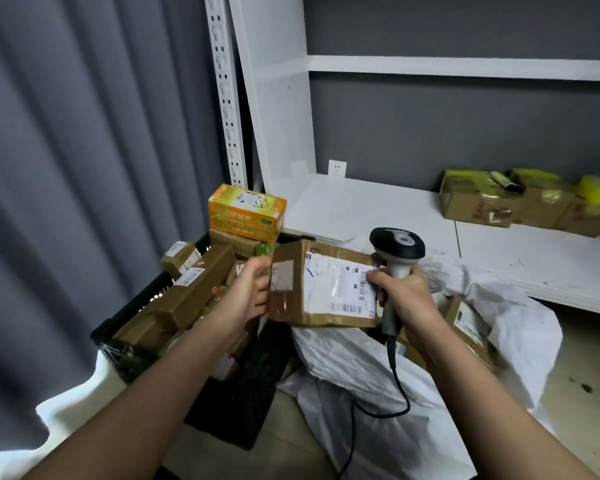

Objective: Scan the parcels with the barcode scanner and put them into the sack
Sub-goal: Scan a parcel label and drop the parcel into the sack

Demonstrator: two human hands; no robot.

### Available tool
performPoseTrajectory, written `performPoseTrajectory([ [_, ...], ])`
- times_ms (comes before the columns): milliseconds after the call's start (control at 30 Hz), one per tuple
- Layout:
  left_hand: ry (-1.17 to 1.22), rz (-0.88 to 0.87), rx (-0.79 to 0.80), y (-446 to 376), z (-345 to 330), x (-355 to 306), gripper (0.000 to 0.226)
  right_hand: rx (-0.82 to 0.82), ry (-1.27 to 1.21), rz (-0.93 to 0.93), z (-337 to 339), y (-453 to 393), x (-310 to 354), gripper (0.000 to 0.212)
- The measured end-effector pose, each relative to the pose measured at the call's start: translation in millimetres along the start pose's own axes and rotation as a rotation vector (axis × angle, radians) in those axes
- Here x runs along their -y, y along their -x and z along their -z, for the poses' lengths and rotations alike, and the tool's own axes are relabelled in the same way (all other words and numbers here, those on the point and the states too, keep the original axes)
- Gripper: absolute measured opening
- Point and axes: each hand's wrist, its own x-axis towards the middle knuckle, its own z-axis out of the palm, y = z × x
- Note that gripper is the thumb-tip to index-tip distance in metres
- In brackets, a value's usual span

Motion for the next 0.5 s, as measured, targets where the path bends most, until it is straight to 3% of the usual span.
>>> performPoseTrajectory([
  [67,-0.136,0.062,0.058,3.1,4.6,-1.1,0.080,-0.012,0.066,0.028,-2.0,-1.0,-0.9,0.030],
  [133,-0.202,0.049,0.070,6.0,4.5,-1.2,0.092,0.006,0.150,0.067,-3.4,-1.2,-0.1,0.033],
  [333,-0.555,0.183,0.262,9.7,8.8,-0.7,0.073,0.043,0.370,0.163,-6.8,7.6,5.3,0.040],
  [400,-0.583,0.228,0.320,10.1,8.1,3.9,0.062,0.079,0.365,0.196,-8.6,11.8,7.1,0.040],
  [500,-0.540,0.228,0.279,10.8,3.4,10.3,0.053,0.101,0.350,0.218,-11.3,17.7,7.0,0.040],
])
